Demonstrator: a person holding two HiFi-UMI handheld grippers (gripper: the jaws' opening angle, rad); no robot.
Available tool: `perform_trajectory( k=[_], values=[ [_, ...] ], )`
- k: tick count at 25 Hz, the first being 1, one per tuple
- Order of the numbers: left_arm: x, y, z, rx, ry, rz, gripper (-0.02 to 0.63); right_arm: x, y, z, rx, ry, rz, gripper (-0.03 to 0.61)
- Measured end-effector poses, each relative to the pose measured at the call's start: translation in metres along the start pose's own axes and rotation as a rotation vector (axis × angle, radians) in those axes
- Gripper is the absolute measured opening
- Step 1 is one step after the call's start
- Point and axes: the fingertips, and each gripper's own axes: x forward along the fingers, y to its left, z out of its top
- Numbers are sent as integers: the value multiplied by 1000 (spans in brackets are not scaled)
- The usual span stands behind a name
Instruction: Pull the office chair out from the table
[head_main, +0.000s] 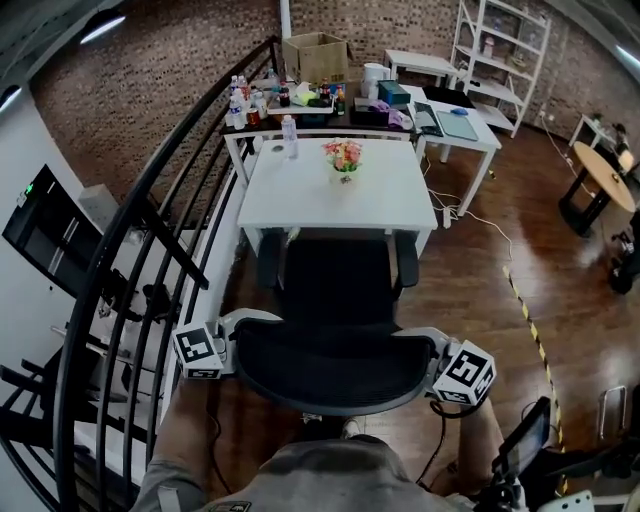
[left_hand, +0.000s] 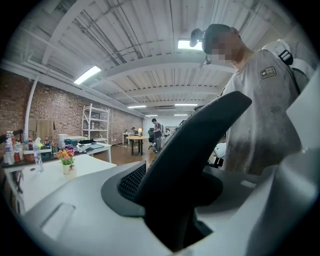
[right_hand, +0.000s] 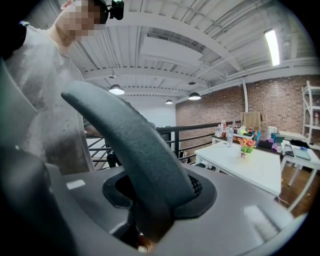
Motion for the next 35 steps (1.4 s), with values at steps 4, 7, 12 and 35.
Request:
perform_trajectory(
  k=[4, 7, 12, 35],
  values=[
    [0, -32, -5, -12, 6, 24, 204, -14, 28, -9, -17, 2, 22, 161],
    [-3, -47, -6, -20, 4, 34, 207, -19, 41, -11, -26, 0, 36, 160],
    [-10, -73, -9, -27, -10, 44, 207, -20, 65, -17, -27, 9, 54, 160],
    [-76, -193, -29, 19, -23, -4, 199, -18, 211, -30, 31, 23, 0, 161]
  ],
)
